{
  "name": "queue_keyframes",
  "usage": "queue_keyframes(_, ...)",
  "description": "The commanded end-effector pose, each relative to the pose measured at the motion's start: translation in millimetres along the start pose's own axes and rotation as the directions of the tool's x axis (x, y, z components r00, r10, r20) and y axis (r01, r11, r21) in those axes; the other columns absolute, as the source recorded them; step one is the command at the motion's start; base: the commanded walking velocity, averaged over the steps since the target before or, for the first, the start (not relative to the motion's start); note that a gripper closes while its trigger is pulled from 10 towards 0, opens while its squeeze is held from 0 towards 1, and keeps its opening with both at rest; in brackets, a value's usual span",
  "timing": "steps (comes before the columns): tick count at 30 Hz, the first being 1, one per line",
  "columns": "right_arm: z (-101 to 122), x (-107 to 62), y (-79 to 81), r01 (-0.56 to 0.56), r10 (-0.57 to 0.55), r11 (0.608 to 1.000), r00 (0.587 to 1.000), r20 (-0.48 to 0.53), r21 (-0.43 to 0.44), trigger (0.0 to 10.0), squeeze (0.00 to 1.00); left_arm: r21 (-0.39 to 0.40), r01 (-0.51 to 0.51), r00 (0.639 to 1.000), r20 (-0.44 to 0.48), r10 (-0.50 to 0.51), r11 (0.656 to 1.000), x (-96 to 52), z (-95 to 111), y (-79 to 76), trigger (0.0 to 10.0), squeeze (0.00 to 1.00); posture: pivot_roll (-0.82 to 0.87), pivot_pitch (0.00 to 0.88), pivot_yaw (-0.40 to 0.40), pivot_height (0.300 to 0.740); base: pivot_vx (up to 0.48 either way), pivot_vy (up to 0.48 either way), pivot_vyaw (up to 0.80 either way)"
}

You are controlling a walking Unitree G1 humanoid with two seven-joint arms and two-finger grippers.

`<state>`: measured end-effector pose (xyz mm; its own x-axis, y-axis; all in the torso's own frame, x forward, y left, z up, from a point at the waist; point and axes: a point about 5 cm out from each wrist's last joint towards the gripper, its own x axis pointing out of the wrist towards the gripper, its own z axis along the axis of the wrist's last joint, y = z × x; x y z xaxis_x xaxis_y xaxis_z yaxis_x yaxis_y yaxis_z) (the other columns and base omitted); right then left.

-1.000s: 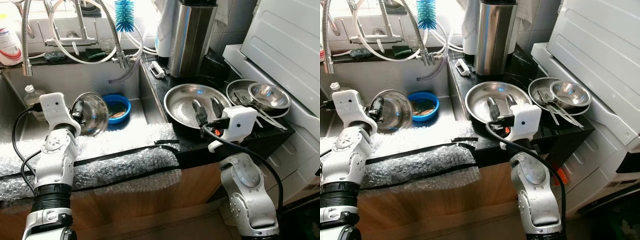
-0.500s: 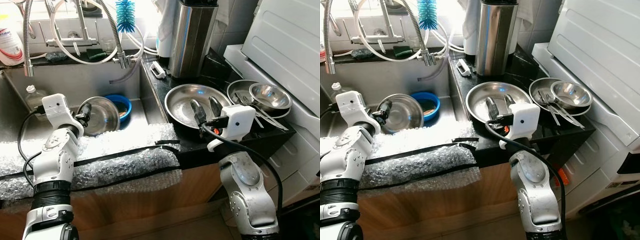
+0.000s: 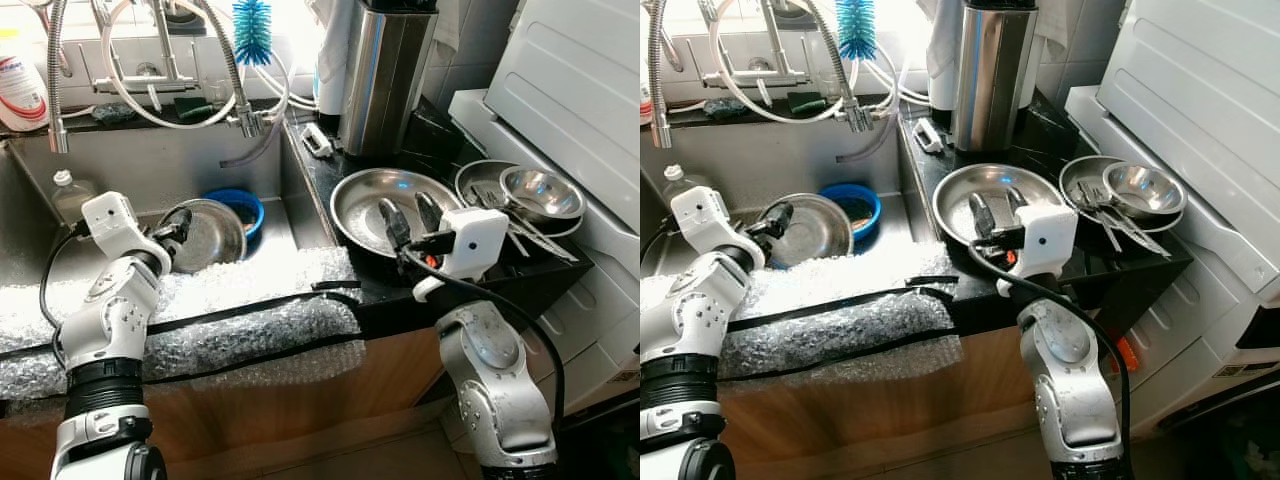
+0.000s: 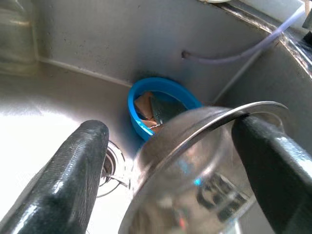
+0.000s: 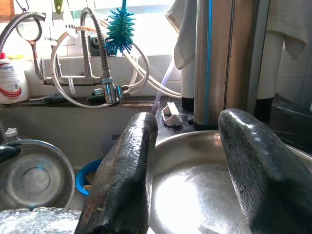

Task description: Kitchen organization

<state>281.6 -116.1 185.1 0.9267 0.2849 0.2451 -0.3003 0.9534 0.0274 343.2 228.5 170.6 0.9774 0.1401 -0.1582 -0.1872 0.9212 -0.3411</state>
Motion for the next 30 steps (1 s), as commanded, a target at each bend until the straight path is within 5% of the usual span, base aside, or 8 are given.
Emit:
queue_keyframes(1, -1, 1.3, -0.2, -0.004, 0.004, 1.0, 1.0, -0.012, 0.008, 10.0, 0.0, 0.039, 0.027, 0.997, -0.077, -0.024, 0.999, -1.5, -18, -6.6, 10.0, 0.0, -0.06, 0.012, -0.048, 0.727, 0.0, 0.0, 0.0)
queue_keyframes(3, -1, 1.4, 0.3, -0.006, 0.007, 1.0, 1.0, -0.014, 0.008, 10.0, 0.0, 0.049, 0.028, 0.997, -0.077, -0.024, 0.998, -2.2, -19, -8.3, 10.0, 0.0, -0.06, 0.012, -0.048, 0.727, 0.0, 0.0, 0.0)
queue_keyframes(12, -2, 1.3, 2.4, -0.027, 0.027, 1.0, 0.999, -0.025, 0.011, 10.0, 0.0, -0.219, 0.013, 0.991, -0.128, -0.042, 0.976, -2.7, -23, -9.5, 10.0, 0.0, -0.06, 0.01, -0.049, 0.727, 0.0, 0.0, 0.0)
queue_keyframes(16, -3, 1.7, 4.0, -0.038, 0.038, 0.999, 0.999, -0.028, 0.012, 10.0, 0.0, -0.275, -0.003, 0.991, -0.127, -0.033, 0.961, -2.1, -20, -8.3, 10.0, 0.0, -0.06, 0.011, -0.05, 0.727, 0.0, 0.0, 0.0)
queue_keyframes(19, -3, 1.6, 4.8, -0.042, 0.042, 0.999, 0.999, -0.028, 0.013, 10.0, 0.0, -0.092, 0.003, 0.996, -0.084, -0.011, 0.996, -2.9, -15, -7.9, 10.0, 0.0, -0.06, 0.011, -0.05, 0.727, 0.0, 0.0, 0.0)
queue_keyframes(21, -3, 1.4, 4.1, -0.036, 0.036, 0.999, 0.999, -0.03, 0.009, 10.0, 0.0, 0.238, -0.034, 0.999, 0.047, 0.023, 0.971, -5.1, -2, -8.8, 10.0, 0.0, -0.06, 0.011, -0.05, 0.727, 0.0, 0.0, 0.0)
queue_keyframes(22, -3, 1.3, 3.5, -0.031, 0.031, 1.0, 0.999, -0.031, 0.006, 10.0, 0.0, 0.316, -0.039, 0.994, 0.105, 0.006, 0.948, -6.8, 3, -11.9, 10.0, 0.0, -0.06, 0.011, -0.05, 0.727, 0.0, 0.0, 0.0)
queue_keyframes(30, -1, 0.5, -4.8, 0.025, -0.025, 1.0, 1.0, -0.014, -0.01, 10.0, 0.0, 0.495, -0.033, 0.888, 0.412, -0.202, 0.868, -32.6, 42, -26.9, 10.0, 0.0, -0.06, 0.008, -0.05, 0.727, 0.0, 0.0, 0.0)
